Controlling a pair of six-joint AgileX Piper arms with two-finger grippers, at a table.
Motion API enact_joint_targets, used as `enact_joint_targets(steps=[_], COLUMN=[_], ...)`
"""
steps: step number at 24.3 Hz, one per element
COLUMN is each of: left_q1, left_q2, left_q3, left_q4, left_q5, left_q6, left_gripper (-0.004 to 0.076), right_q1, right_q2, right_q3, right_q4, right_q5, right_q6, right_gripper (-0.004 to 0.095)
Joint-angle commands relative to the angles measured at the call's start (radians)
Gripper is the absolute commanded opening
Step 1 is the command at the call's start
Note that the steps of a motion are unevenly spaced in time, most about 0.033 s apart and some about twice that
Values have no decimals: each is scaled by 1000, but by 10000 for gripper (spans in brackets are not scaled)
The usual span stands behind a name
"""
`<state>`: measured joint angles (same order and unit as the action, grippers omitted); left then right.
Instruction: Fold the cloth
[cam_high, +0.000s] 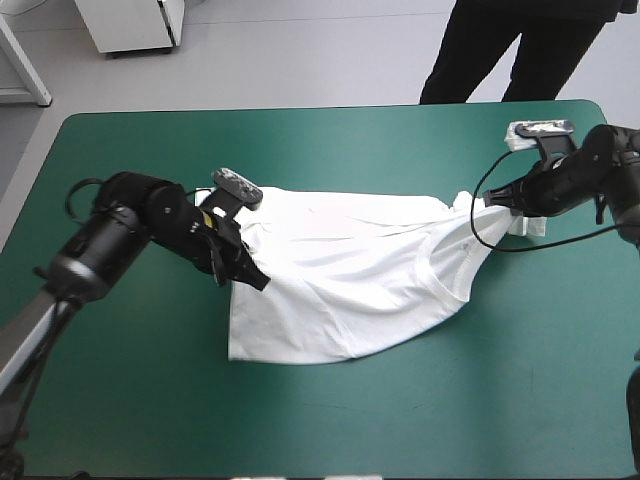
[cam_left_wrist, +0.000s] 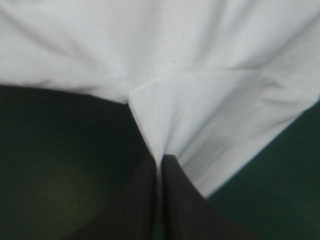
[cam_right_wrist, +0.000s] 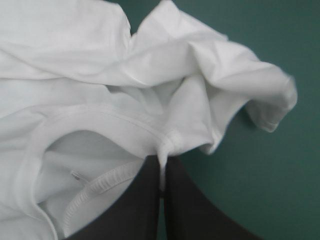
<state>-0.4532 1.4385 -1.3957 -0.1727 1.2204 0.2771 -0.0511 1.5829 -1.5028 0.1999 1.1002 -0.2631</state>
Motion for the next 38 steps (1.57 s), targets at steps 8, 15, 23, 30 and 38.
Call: enact_joint_targets(steps=[8, 15, 23, 30, 38], left_q1=[-5, -3, -3, -3, -3], left_q2=[-344, -358, -342, -342, -288], left_q3=[-386, -841, -975, -775, -413], left_q4=[10, 23, -248, -171, -46], left_q5=[67, 65, 65, 67, 52], left_q6=[-43, -35, -35, -92, -136], left_gripper=[-22, -22, -22, -22, -22], right_q1=[-1, -1, 63, 233, 241], right_q2=[-331, -445, -478, -464, -390], right_q3=[-179, -590, -934, -894, -631], right_q4=[-21, -4, -2, -114, -221], right_q5=[-69, -105, -164, -152, -148], right_q6=[41, 54, 48, 51, 69], right_gripper=[-13, -13, -13, -13, -13])
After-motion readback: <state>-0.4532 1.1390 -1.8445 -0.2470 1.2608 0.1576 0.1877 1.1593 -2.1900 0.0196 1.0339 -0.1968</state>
